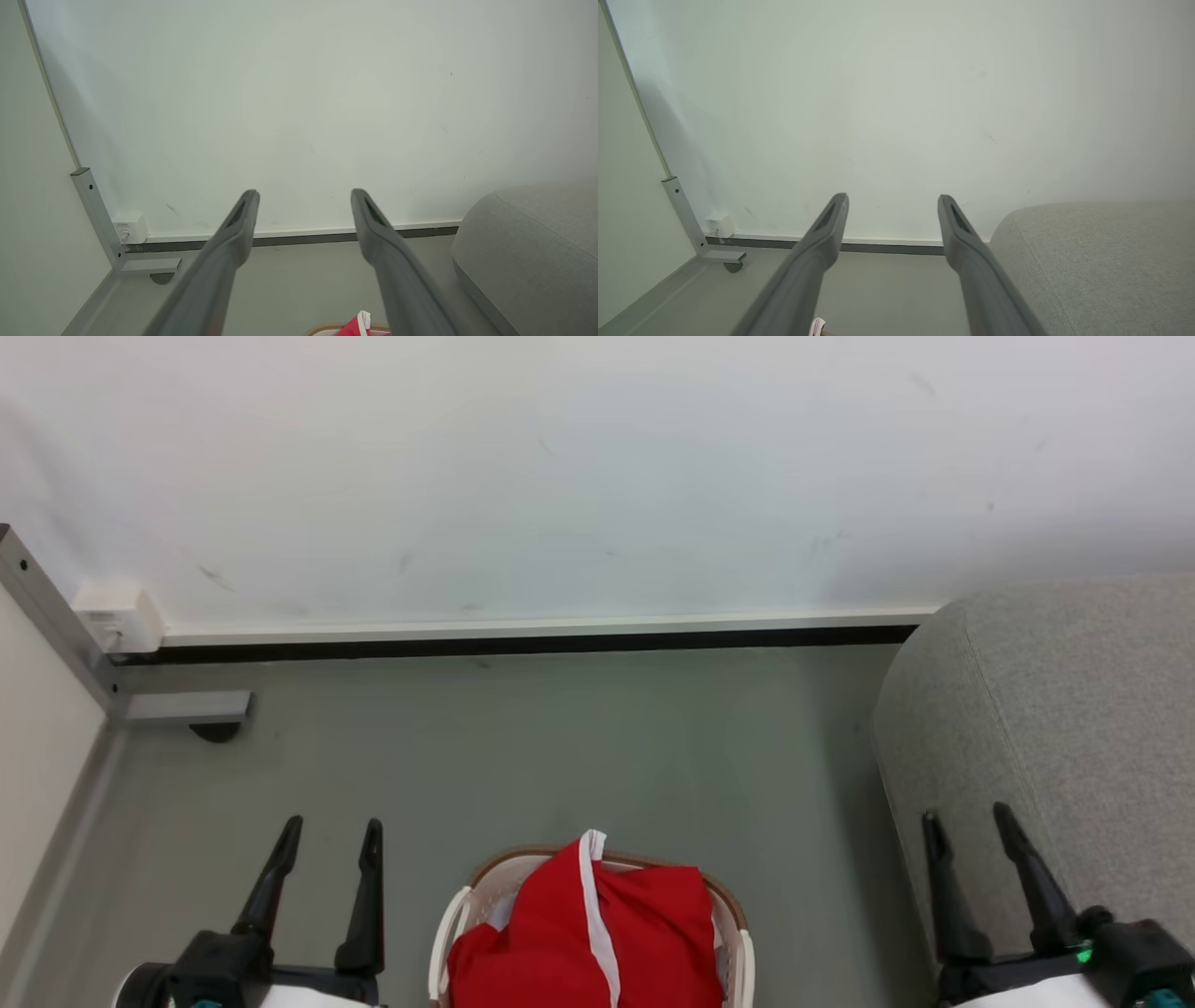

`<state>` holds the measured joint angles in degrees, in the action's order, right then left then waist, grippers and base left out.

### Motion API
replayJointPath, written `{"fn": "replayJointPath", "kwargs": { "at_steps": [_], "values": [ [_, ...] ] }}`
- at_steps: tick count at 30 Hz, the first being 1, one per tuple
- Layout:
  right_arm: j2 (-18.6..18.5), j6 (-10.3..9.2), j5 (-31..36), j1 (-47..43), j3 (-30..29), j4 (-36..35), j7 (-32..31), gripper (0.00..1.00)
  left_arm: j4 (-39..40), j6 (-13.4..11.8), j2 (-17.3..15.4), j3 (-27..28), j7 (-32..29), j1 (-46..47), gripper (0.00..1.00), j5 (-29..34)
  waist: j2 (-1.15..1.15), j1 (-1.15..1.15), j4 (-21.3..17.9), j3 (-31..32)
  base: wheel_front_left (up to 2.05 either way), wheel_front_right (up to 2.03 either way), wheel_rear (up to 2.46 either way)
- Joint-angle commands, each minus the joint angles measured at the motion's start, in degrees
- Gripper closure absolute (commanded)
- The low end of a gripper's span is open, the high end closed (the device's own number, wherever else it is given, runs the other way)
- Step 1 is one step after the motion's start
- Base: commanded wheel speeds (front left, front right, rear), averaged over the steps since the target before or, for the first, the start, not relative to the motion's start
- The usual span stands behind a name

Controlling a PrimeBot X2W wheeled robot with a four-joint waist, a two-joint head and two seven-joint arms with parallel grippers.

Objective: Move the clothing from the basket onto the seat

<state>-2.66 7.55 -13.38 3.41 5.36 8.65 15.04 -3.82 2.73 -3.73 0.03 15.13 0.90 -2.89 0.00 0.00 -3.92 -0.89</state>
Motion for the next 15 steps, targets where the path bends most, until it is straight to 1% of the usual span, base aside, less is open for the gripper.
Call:
{"fn": "replayJointPath", "kwargs": {
  "at_steps": [1, 6, 12, 15],
  "values": [
    [-0.4, -0.12, -4.6, 0.8, -0.4, -0.7, 0.2, 0.00, 0.2, 0.2, 0.1, 0.3, 0.0, 0.4, 0.00, -0.2, 0.00, 0.00, -0.7, -1.2, 0.00, 0.00, 0.00],
    [-0.4, -0.12, -6.3, 2.3, 0.4, -1.7, 0.2, 0.00, 0.0, 0.7, 0.2, 0.2, 0.0, 1.6, 0.00, -0.7, 0.00, 0.00, -1.9, -3.3, 0.00, 0.00, 0.00],
    [-0.3, -0.12, -6.5, 4.7, 0.3, -3.5, 0.2, 0.00, -1.5, 1.2, 0.2, 0.2, 0.0, 4.6, 0.00, -0.5, 0.00, 0.00, -4.2, -8.2, 0.00, 0.00, 0.00],
    [-0.3, -0.12, -6.9, 5.9, 0.2, -4.6, 0.1, 0.00, -3.5, 1.8, -0.3, 0.1, 0.0, 6.7, 0.00, -0.7, 0.00, 0.00, -5.5, -11.2, 0.00, 0.00, 0.00]
  ]
}}
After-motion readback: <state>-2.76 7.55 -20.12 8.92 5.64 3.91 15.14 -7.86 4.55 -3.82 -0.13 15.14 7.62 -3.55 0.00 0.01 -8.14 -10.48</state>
